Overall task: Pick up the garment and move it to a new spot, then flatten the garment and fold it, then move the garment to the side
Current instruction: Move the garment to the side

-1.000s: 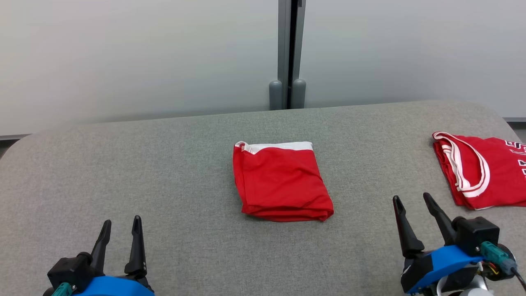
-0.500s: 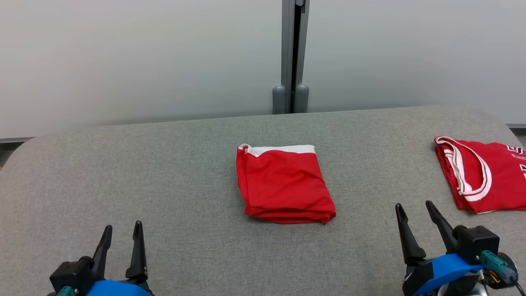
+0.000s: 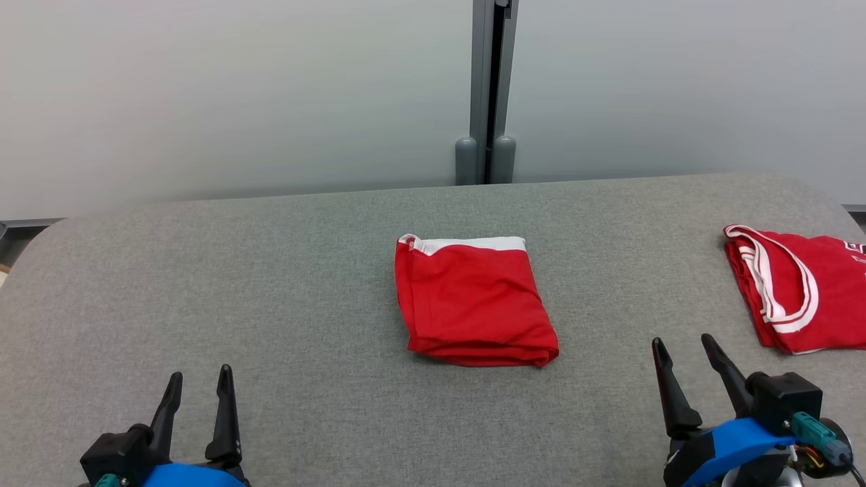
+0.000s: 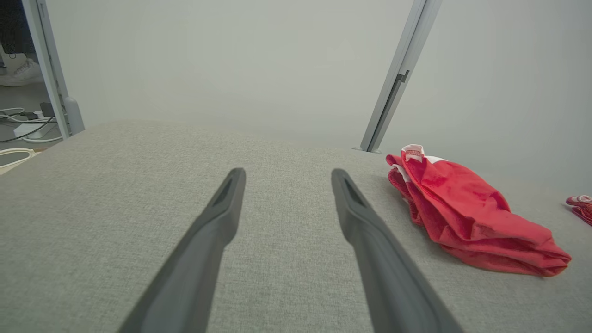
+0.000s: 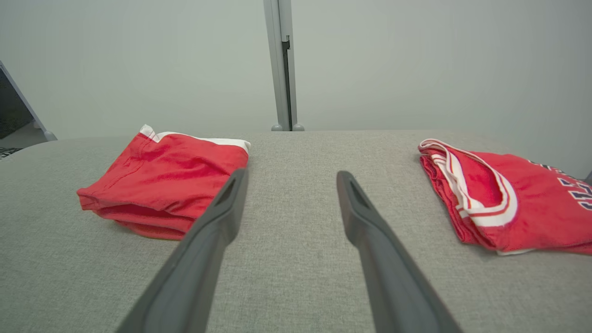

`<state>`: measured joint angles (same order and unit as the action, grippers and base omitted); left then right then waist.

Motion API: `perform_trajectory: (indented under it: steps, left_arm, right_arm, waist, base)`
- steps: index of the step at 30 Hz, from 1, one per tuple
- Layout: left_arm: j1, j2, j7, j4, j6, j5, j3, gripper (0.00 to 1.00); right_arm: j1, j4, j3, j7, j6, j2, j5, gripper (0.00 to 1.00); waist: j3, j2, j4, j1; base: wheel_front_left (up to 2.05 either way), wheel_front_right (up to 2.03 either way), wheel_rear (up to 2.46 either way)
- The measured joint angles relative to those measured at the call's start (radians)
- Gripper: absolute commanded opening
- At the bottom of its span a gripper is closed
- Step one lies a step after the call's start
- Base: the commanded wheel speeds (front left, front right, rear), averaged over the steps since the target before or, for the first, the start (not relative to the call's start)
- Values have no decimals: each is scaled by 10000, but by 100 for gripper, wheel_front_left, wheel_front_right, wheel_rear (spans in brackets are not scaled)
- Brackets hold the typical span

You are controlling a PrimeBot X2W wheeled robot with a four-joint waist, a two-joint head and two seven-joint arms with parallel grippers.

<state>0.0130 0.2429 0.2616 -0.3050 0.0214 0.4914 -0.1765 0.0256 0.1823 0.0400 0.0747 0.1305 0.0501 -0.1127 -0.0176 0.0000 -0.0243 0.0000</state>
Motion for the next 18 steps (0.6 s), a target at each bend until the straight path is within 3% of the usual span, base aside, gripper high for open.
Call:
perform_trajectory:
  steps: [7,18]
  left_arm:
    - [-6,36,-35,192,-46,-90,-121,100]
    - [-550,94,-138,738,-44,-159,-293,100]
  right_arm:
    - [83,8,52,-299,0,-2,-69,100]
    - [2970,897,-190,-3409,0,-10,-621,100]
  waist:
    - [123,0,179,0]
    - [847,0,631,1]
  base:
    - [0,0,0]
    - [0,0,0]
